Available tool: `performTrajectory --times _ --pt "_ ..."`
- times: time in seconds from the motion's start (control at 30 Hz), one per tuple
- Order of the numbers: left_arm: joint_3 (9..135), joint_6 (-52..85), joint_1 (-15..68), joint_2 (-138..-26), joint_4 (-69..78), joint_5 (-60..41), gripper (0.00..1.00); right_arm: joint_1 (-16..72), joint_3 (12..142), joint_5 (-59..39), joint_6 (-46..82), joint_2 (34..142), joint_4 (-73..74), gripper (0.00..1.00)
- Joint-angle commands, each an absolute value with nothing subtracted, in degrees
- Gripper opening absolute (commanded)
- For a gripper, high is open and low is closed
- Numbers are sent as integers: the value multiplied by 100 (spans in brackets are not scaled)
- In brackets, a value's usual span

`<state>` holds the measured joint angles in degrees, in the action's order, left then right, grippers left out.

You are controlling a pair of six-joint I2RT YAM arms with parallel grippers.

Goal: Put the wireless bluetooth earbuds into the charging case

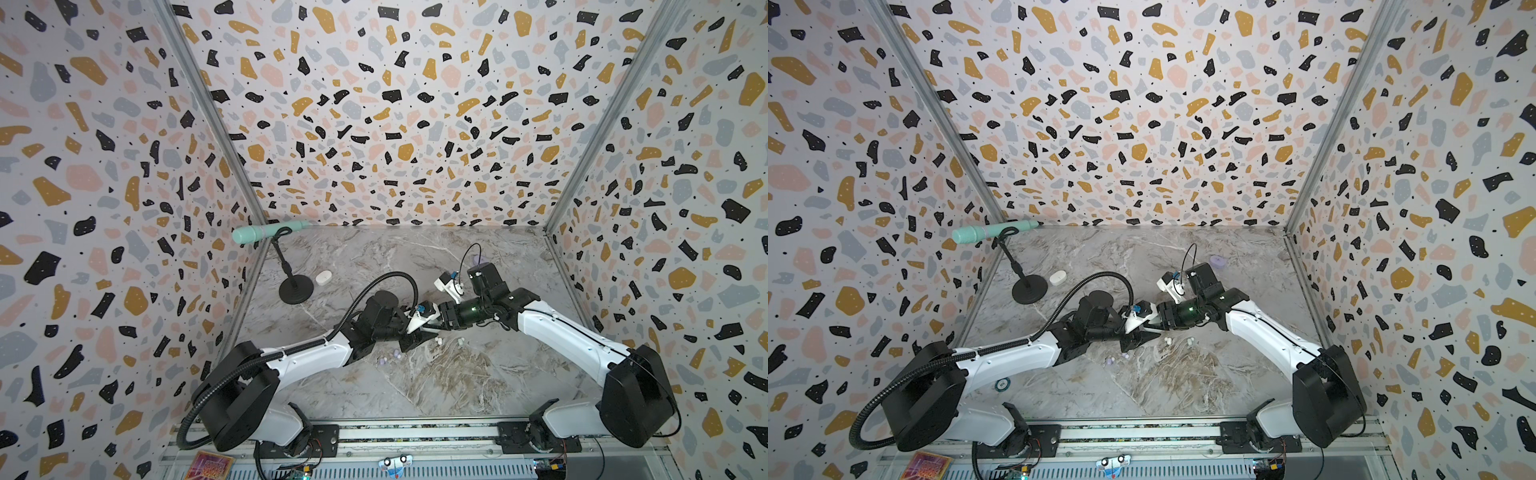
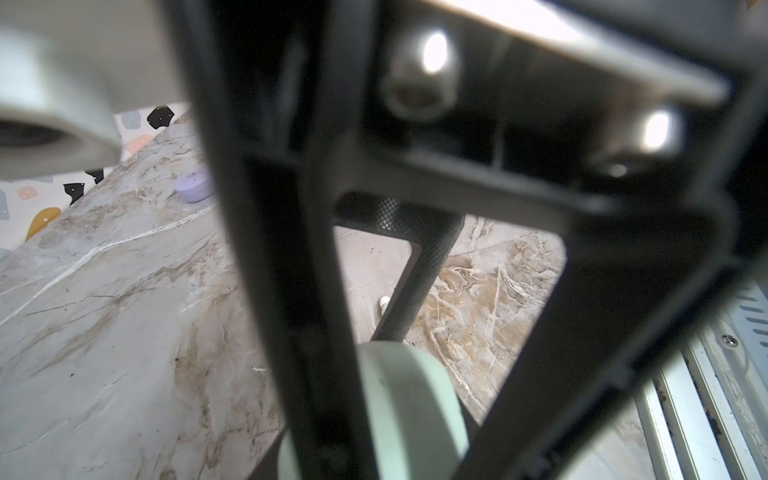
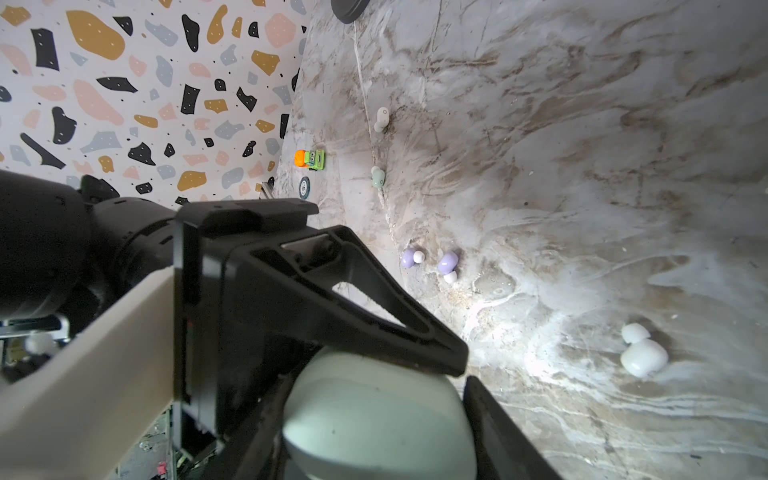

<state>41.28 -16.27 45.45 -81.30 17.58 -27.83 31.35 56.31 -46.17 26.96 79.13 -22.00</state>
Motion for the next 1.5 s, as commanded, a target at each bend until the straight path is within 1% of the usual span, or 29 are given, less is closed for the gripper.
performTrajectory --times 0.0,0.17,0.57,0.63,0.77,0.97,1.27,1.33,1.47 --pt "4311 -1765 4618 -8085 1742 -3015 48 3104 5806 -4746 2796 7812 -1931 52" --pt "4314 -1773 4616 -8056 1745 -3011 47 3093 5766 -4780 2847 7802 -1888 52" --pt "4301 -1691 4617 -8015 1863 -2953 34 3084 5671 -4754 2887 7780 -1856 51" --pt "4290 -1671 4621 -7991 1895 -2929 32 3086 5660 -4748 2865 7776 -1887 54" --pt "4230 -1589 4615 -7934 2010 -2905 30 3077 5695 -4675 2810 7717 -2001 65" --pt "4125 -1387 4613 -7857 2131 -2958 28 2920 5603 -4666 2804 7427 -2052 73" --pt "3974 -961 4605 -7724 2313 -3149 27 2518 5406 -4643 2593 6974 -2439 79" --pt "3893 -744 4597 -7708 2485 -3248 27 2397 5411 -4593 2345 6846 -2586 80" --pt "3717 -261 4595 -7686 2883 -3516 27 2376 5367 -4130 1604 6358 -2677 81"
